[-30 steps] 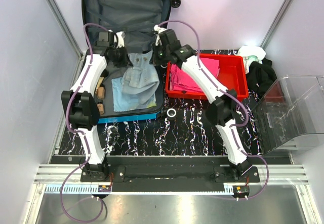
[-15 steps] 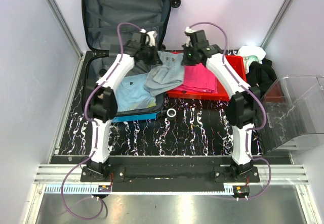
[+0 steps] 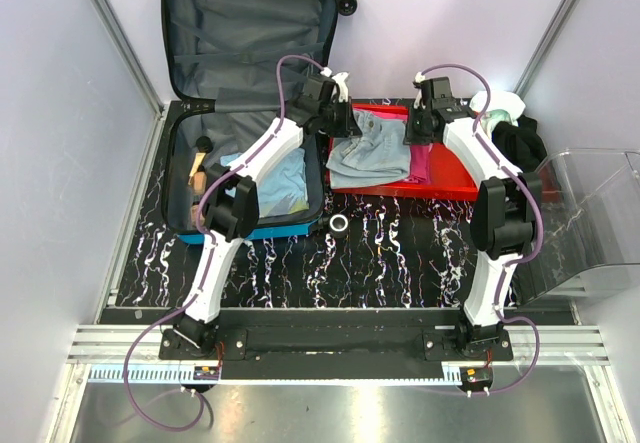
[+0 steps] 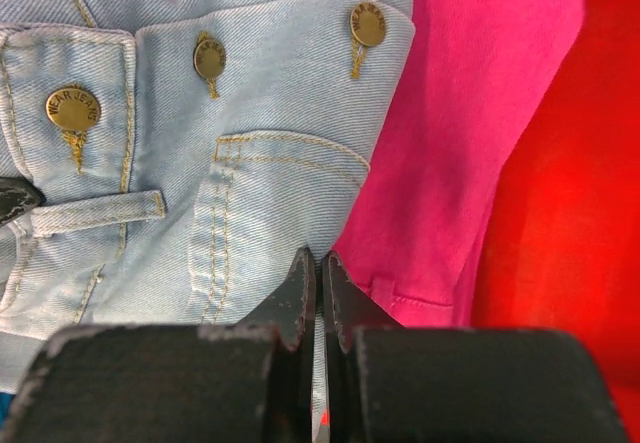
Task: Open, take out, and arrange the luggage
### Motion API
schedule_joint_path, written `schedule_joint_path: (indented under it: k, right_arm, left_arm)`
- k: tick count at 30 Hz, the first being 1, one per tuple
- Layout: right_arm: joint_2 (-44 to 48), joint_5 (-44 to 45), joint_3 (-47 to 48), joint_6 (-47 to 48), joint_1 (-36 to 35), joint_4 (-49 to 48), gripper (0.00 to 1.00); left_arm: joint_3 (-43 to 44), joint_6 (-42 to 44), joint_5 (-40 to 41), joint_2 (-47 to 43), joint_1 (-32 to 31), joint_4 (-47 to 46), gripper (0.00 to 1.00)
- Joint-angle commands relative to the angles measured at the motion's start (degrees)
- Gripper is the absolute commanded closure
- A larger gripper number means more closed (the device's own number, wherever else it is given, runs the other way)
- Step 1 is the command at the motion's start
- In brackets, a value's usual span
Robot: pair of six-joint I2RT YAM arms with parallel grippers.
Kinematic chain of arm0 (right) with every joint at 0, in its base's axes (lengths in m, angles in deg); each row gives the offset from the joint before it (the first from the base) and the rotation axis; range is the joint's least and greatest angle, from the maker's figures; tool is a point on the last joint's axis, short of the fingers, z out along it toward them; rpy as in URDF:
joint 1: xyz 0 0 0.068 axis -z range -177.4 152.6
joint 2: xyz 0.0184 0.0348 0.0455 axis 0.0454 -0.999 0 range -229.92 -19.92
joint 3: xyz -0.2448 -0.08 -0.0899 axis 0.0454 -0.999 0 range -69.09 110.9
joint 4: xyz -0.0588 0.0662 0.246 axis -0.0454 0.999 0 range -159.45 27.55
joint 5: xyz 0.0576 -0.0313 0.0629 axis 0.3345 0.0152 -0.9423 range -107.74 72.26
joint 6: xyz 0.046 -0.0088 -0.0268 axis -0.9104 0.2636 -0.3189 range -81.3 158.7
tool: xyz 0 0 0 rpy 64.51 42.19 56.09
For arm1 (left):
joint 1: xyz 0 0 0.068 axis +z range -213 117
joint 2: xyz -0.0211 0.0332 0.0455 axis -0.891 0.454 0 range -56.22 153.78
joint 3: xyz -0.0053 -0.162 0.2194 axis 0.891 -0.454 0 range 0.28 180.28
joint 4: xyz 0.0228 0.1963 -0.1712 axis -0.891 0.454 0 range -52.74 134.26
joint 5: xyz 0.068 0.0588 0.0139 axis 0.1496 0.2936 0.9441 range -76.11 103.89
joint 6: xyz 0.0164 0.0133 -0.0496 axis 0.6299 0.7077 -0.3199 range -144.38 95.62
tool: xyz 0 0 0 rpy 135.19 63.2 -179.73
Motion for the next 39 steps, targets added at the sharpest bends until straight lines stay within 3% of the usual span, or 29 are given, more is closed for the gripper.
schedule_joint_path:
  k: [1,12,19,25,27,28,29,31,32,35,39]
  right_arm:
    - [3.9,4.4,0.9,3.8,1.8,-5.1,1.00]
    - [0.5,6.6,3.8,5.8,4.8,-7.6,1.00]
    - [-1.3,7.1,1.6,5.2,5.0,-8.4,1.00]
    - [-3.7,8.5,0.8,4.5,5.0,-8.2,1.00]
    - [-4.0,10.3,0.8,3.9,5.1,-7.6,0.92]
    - [-4.0,11.0,0.8,3.9,5.1,-7.3,0.83]
    - [-4.1,11.5,1.1,3.8,5.2,-7.1,0.61]
    - [-4.3,13.0,2.2,3.9,5.2,-5.4,0.50]
    - [-4.5,13.2,4.0,4.0,5.1,-4.6,0.48]
    - [-4.0,13.8,7.9,3.2,5.0,-2.4,0.44]
    - [-2.5,11.9,8.8,2.0,2.0,-4.6,0.46]
  left_arm:
    - [3.6,1.0,2.5,0.8,-0.7,-4.4,1.00]
    - [8.2,4.4,6.3,3.0,-1.4,-7.2,1.00]
    - [0.9,5.3,7.9,3.6,-1.9,-6.3,1.00]
    - [1.9,8.8,14.0,3.9,-1.9,-5.8,0.92]
    - [2.5,8.7,16.3,3.9,-1.9,-4.7,0.86]
    - [2.7,8.8,16.6,3.6,-1.8,-3.2,0.74]
    - [2.7,8.9,17.0,3.3,-1.9,-2.5,0.67]
    - [1.7,9.3,17.7,2.3,-1.8,-1.0,0.53]
    - [1.5,9.4,18.0,1.0,-1.6,-0.7,0.46]
    - [2.0,9.9,18.2,-1.4,-0.9,0.2,0.40]
    - [4.1,10.9,16.5,-4.1,1.0,2.5,0.37]
